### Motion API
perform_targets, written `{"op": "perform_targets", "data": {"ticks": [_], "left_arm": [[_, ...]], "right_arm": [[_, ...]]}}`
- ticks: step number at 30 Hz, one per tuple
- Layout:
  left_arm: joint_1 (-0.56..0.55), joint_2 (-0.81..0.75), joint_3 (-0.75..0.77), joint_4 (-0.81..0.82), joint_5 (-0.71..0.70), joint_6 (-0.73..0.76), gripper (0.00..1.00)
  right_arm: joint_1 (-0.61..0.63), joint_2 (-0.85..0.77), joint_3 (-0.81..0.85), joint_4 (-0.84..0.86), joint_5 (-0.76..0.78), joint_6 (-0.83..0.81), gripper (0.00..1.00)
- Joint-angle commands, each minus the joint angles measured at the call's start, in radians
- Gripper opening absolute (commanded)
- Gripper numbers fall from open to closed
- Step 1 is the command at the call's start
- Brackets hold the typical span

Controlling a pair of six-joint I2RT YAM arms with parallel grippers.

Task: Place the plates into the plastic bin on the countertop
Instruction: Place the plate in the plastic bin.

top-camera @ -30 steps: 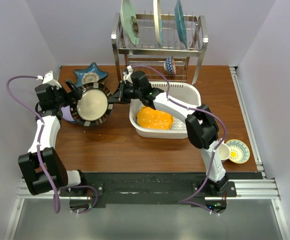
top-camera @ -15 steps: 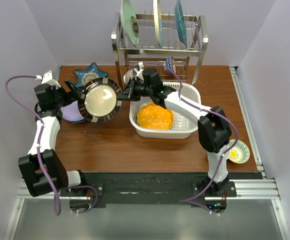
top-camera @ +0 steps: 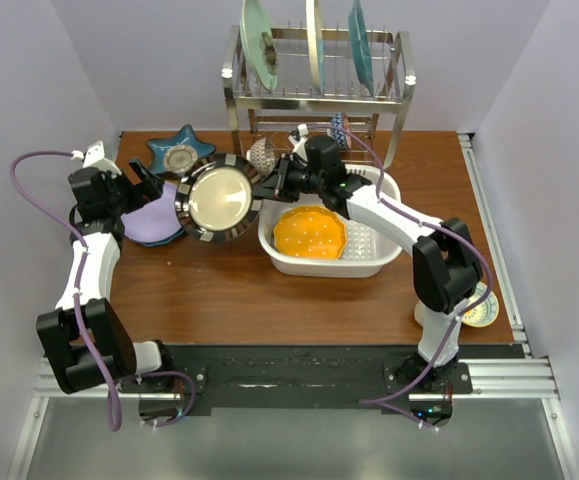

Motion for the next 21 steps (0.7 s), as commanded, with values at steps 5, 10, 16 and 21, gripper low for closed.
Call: {"op": "perform_targets", "data": {"ticks": [5, 10, 16, 21], "left_arm": [[0.010, -0.027, -0.007, 0.040, 0.008, 0.002, 1.00], [0.009, -0.023, -0.005, 0.040, 0.011, 0.000, 1.00], [0.009, -0.009, -0.001, 0.034, 0.014, -0.004, 1.00], [0.010, -0.003, 0.002, 0.033, 0.017, -0.006, 1.00]], "right_arm": [[-0.042, -0.152, -0.022, 0.154, -0.054, 0.019, 0.00], [-0.071, -0.187, -0.051, 0.145, -0.056, 0.011, 0.00], [-0.117, -0.223, -0.094, 0.144, -0.065, 0.008, 0.00], [-0.157, -0.255, -0.140, 0.151, -0.077, 0.010, 0.00]]}}
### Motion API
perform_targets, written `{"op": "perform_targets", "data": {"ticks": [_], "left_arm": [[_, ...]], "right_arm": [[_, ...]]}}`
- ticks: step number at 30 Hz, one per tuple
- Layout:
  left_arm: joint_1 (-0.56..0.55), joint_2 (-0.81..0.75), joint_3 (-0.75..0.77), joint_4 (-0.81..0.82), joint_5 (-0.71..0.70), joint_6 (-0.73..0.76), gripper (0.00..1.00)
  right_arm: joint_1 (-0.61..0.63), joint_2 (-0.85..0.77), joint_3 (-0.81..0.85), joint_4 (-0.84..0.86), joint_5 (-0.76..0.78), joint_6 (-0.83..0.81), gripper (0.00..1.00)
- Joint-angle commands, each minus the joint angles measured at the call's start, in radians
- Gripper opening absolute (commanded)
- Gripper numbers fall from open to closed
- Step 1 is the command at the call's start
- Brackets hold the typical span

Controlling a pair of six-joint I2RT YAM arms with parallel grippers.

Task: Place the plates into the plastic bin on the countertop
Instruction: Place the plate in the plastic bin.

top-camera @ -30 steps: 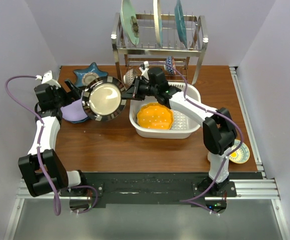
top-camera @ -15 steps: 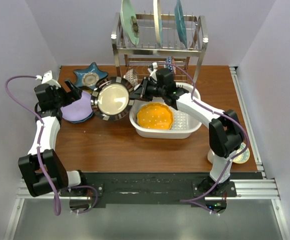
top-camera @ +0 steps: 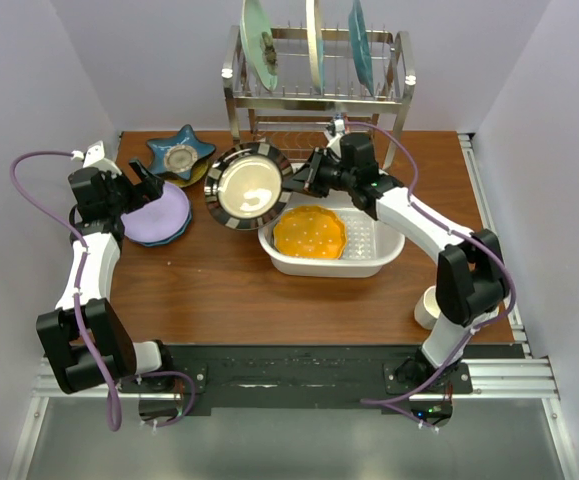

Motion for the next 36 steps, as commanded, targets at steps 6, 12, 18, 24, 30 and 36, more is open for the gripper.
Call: {"op": "perform_targets", "data": {"ticks": [6, 12, 18, 24, 30, 36], "left_arm": [[0.010, -0.003, 0.004, 0.030, 0.016, -0.004, 1.00], [0.010, 0.008, 0.005, 0.026, 0.015, -0.007, 1.00], [0.010, 0.025, 0.015, 0.020, 0.015, -0.013, 1.00], [0.010, 0.025, 0.015, 0.020, 0.015, -0.011, 1.00], [0.009, 0.029, 0.015, 0.020, 0.018, -0.013, 1.00], [0.010, 0.029, 0.015, 0.020, 0.015, -0.013, 1.00]], "right_arm": [[-0.079, -0.144, -0.053, 0.162, -0.090, 0.024, 0.00], [-0.119, -0.180, -0.107, 0.157, -0.103, 0.019, 0.00], [-0.161, -0.217, -0.179, 0.190, -0.127, 0.036, 0.00], [-0.194, -0.271, -0.252, 0.200, -0.149, 0.035, 0.00], [-0.234, -0.331, -0.312, 0.168, -0.158, 0.012, 0.00], [-0.260, -0.364, -0.343, 0.148, -0.172, -0.007, 0.00]]}}
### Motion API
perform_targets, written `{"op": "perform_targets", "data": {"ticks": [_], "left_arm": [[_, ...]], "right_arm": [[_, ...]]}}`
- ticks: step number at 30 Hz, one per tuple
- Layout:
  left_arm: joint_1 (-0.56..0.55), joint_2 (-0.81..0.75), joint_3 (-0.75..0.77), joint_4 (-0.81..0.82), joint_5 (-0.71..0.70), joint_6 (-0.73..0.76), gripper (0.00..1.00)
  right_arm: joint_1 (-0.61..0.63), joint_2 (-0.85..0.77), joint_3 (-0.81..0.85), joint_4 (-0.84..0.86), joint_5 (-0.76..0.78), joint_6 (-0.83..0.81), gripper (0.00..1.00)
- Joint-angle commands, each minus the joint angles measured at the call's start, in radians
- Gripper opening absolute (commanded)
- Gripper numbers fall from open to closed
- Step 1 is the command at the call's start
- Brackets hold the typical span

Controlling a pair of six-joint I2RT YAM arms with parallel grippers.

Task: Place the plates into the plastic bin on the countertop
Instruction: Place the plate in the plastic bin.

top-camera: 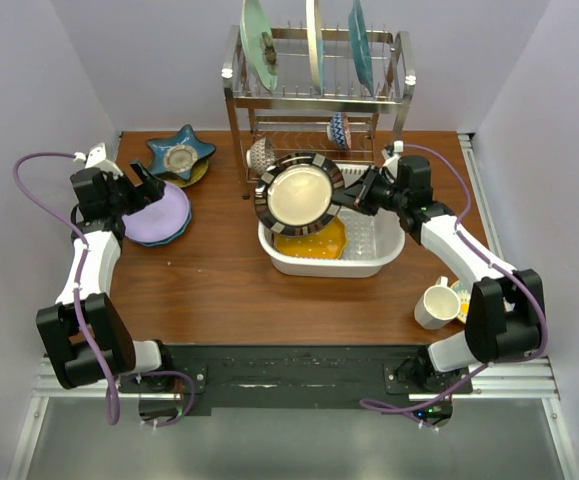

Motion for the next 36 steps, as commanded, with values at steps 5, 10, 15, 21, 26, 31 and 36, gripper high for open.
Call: {"op": "perform_targets", "data": {"ticks": [5, 10, 15, 21, 26, 31, 36], "left_arm": [[0.010, 0.008, 0.018, 0.027, 0.010, -0.007, 1.00], [0.010, 0.011, 0.021, 0.026, 0.011, -0.008, 1.00], [0.010, 0.010, 0.021, 0.027, 0.011, -0.008, 1.00], [0.010, 0.011, 0.024, 0.027, 0.010, -0.008, 1.00], [0.010, 0.016, 0.024, 0.027, 0.016, -0.011, 1.00], [0.010, 0.013, 0.024, -0.005, 0.014, -0.008, 1.00], [0.010, 0.015, 0.024, -0.005, 0.014, -0.008, 1.00]], "right_arm": [[-0.028, -0.111, -0.006, 0.077, -0.092, -0.021, 0.00], [-0.037, -0.137, -0.029, 0.050, -0.092, -0.036, 0.00], [-0.040, -0.158, -0.026, -0.008, -0.079, -0.093, 0.00], [-0.045, -0.186, -0.049, -0.093, -0.067, -0.141, 0.00], [-0.046, -0.188, -0.071, -0.102, -0.061, -0.147, 0.00], [-0.046, -0.156, -0.072, -0.107, -0.064, -0.161, 0.00], [-0.046, -0.128, -0.092, -0.116, -0.069, -0.181, 0.00]]}}
